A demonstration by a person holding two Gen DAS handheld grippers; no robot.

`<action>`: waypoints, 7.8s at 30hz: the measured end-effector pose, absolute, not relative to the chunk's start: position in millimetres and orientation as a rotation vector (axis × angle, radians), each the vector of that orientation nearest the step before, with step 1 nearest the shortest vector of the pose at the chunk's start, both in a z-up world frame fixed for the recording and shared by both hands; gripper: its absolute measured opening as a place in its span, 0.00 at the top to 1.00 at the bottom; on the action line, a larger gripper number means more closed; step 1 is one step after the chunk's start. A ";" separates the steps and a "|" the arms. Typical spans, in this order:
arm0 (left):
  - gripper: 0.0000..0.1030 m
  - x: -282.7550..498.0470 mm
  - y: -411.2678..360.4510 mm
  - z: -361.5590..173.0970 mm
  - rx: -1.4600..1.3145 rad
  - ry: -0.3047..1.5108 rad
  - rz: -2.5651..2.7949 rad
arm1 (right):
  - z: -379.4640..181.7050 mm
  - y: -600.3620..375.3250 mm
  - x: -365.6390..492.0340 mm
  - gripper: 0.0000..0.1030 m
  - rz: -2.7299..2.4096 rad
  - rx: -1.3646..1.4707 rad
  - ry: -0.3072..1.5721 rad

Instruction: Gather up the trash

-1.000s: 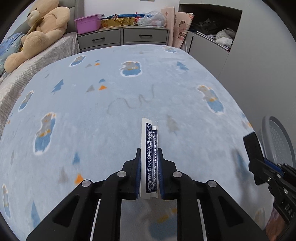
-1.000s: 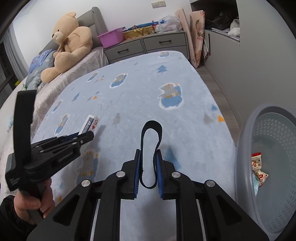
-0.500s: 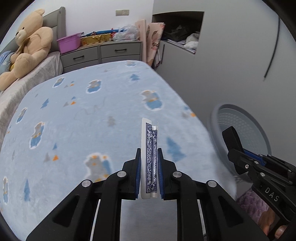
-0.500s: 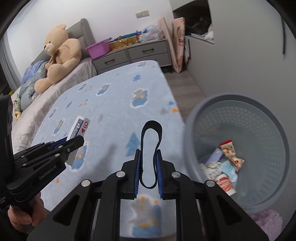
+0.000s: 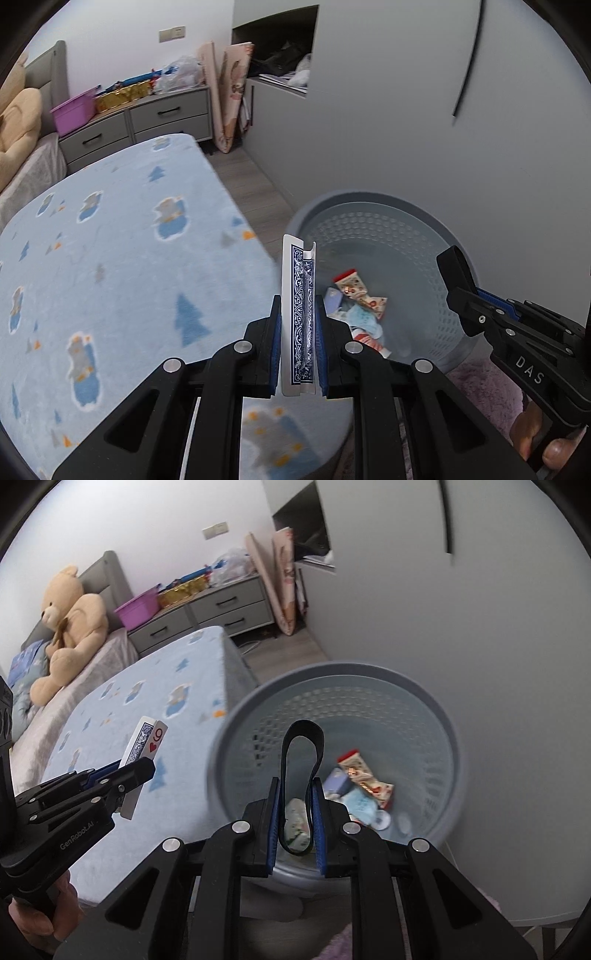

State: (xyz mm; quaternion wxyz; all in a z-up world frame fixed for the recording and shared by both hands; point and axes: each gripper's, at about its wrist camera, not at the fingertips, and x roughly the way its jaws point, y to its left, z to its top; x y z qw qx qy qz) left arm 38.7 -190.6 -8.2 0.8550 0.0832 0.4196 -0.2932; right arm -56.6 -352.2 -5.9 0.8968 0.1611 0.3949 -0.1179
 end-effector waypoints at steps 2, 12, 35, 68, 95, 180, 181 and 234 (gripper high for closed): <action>0.85 37.9 -204.0 -9.9 0.184 0.891 -0.629 | -7.9 -364.6 -60.4 0.83 -0.263 0.347 0.819; 0.85 44.7 -249.0 -21.9 0.218 0.932 -0.651 | -20.3 -405.3 -59.5 0.83 -0.292 0.381 0.837; 0.81 62.7 -277.1 -28.6 0.227 0.933 -0.618 | -36.0 -419.3 -37.9 0.82 -0.238 0.393 0.863; 0.37 52.3 -259.7 -6.6 0.208 0.879 -0.549 | -24.9 -418.4 -54.1 0.45 -0.271 0.399 0.824; 0.30 48.9 -249.8 1.5 0.197 0.863 -0.531 | -17.2 -413.1 -57.6 0.25 -0.284 0.374 0.808; 0.21 45.2 -252.0 3.1 0.232 0.854 -0.486 | -15.0 -412.0 -61.1 0.18 -0.295 0.377 0.803; 0.21 45.1 -251.9 3.2 0.232 0.854 -0.485 | -14.9 -412.2 -61.1 0.18 -0.295 0.377 0.803; 0.21 46.6 -254.2 -1.0 0.245 0.861 -0.458 | -14.3 -410.0 -61.0 0.18 -0.295 0.378 0.803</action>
